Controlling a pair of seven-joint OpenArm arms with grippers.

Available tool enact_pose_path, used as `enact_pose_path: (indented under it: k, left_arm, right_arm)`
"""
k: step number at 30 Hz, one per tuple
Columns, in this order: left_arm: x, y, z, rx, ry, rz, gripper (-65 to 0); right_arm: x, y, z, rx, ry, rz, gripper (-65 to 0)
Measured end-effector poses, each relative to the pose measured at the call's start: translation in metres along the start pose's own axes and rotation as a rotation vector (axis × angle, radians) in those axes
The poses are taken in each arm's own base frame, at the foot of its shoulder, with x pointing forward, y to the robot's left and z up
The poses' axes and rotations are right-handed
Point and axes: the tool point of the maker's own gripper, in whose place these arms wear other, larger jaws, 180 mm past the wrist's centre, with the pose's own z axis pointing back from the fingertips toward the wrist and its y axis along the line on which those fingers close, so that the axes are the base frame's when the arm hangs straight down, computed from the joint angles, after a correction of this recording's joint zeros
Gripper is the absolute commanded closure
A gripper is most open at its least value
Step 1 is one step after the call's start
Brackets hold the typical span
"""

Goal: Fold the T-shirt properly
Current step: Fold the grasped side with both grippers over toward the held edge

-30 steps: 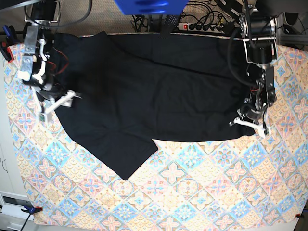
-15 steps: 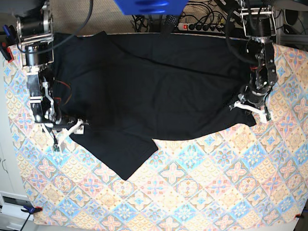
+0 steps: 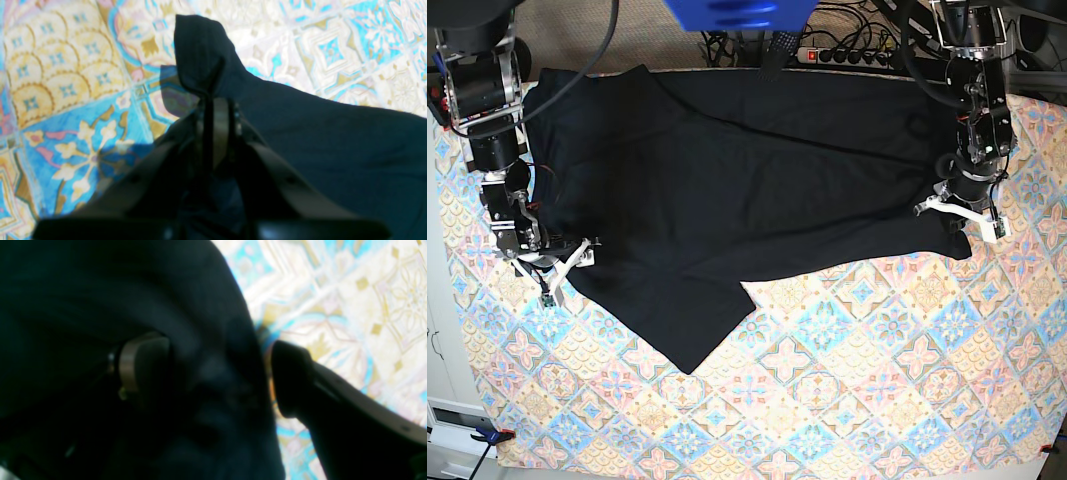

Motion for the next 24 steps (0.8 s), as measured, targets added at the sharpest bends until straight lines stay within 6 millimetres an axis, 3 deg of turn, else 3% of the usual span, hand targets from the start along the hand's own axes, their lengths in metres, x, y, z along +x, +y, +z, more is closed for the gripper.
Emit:
enact_pose_path:
  k: [4, 7, 14, 16, 19, 24]
  left_arm:
    - [-0.007, 0.002, 0.002, 0.005, 0.015, -0.001, 0.0]
    - [-0.006, 0.002, 0.002, 0.004, 0.014, -0.001, 0.0]
    - [-0.007, 0.002, 0.002, 0.005, 0.016, -0.001, 0.0]
    - [-0.006, 0.002, 0.002, 0.003, 0.015, -0.001, 0.0]
    - [-0.007, 0.002, 0.002, 0.004, 0.016, -0.001, 0.0]
    - [-0.007, 0.002, 0.002, 0.004, 0.016, 0.000, 0.0]
  right_arm:
    - [0.005, -0.009, -0.002, -0.048, -0.016, 0.078, -49.0]
    - [0.004, 0.003, -0.002, 0.026, -0.013, 0.131, -45.7]
    - [-0.008, 0.020, -0.004, 0.168, -0.017, 0.159, -16.2]
    - [-0.005, 0.022, -0.004, 0.175, -0.040, 0.160, -10.7]
    - [-0.004, 0.022, -0.004, 0.177, -0.058, 0.158, -6.9]
    - [0.000, 0.018, -0.002, 0.176, -0.072, 0.125, -6.0]
